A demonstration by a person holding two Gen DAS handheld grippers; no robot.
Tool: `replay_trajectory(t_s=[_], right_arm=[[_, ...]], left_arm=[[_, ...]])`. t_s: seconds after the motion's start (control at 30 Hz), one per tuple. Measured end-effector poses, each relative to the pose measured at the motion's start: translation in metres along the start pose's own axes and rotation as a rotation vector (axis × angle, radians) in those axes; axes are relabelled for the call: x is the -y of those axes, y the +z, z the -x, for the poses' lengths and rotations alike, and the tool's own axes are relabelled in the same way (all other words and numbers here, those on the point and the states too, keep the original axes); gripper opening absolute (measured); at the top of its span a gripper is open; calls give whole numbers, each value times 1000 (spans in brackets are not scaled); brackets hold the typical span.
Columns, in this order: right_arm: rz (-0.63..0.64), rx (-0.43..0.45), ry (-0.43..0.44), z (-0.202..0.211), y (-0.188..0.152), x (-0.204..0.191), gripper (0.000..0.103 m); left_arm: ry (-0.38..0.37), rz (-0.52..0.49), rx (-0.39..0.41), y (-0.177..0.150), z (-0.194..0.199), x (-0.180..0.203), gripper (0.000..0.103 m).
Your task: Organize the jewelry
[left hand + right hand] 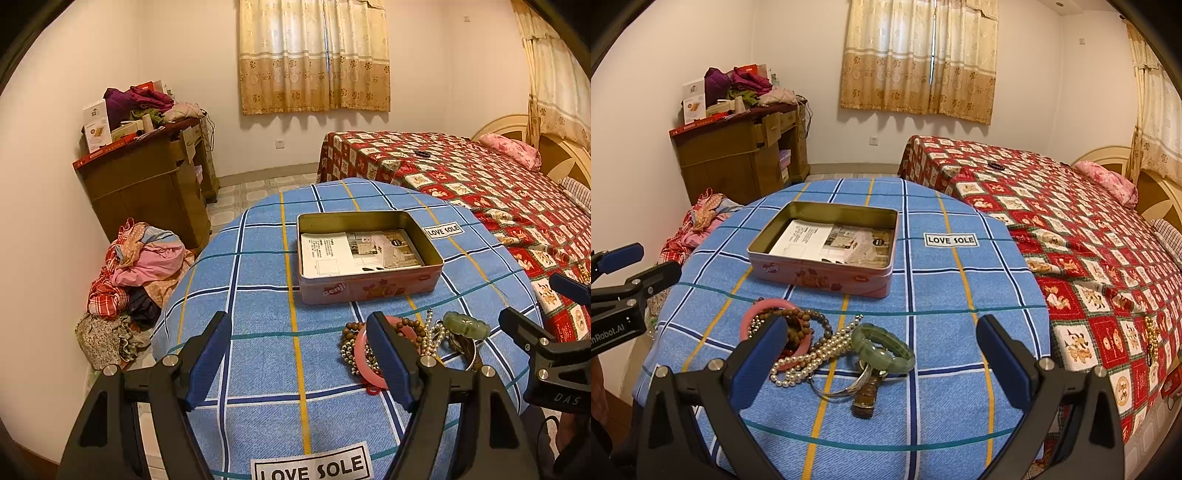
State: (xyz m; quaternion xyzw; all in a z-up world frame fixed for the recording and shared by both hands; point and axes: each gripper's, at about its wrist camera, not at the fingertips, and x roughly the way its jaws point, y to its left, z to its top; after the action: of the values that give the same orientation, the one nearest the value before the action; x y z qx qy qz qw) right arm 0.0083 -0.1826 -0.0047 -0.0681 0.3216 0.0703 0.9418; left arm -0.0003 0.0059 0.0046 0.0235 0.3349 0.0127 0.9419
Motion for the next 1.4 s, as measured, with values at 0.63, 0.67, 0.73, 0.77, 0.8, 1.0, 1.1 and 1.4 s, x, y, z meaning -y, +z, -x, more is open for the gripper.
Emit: replay_trajectory(t_s=[0.63,0.67,0.73,0.77,0.8,1.0,1.1,1.4], right_arm=[[3,-18,9,-13,-11,2,103],[4,-17,9,-16,-11,3,103],[5,-36,-2,-26,-17,7,103],[0,-45,1,-31,-20,10,103],[-7,-55,7,-35,-22,12,103],[-57,-93,37,-54,-32,26,99],[-61,-103,44,-58,-35,25,98],[-48,-129,76,-62,-42,17,96]], left_arm=[[-10,-4,-27,-10,-17,-1,76],[-12,-5,-37,-13,-23,-1,76],[-19,-10,-61,-17,-33,0,76],[-24,-15,-68,-20,-38,1,76],[-23,-18,-76,-21,-43,2,76],[-62,-24,-112,-26,-71,13,76],[-76,-49,-118,-27,-79,22,75],[-156,-83,-172,-37,-95,33,35]])
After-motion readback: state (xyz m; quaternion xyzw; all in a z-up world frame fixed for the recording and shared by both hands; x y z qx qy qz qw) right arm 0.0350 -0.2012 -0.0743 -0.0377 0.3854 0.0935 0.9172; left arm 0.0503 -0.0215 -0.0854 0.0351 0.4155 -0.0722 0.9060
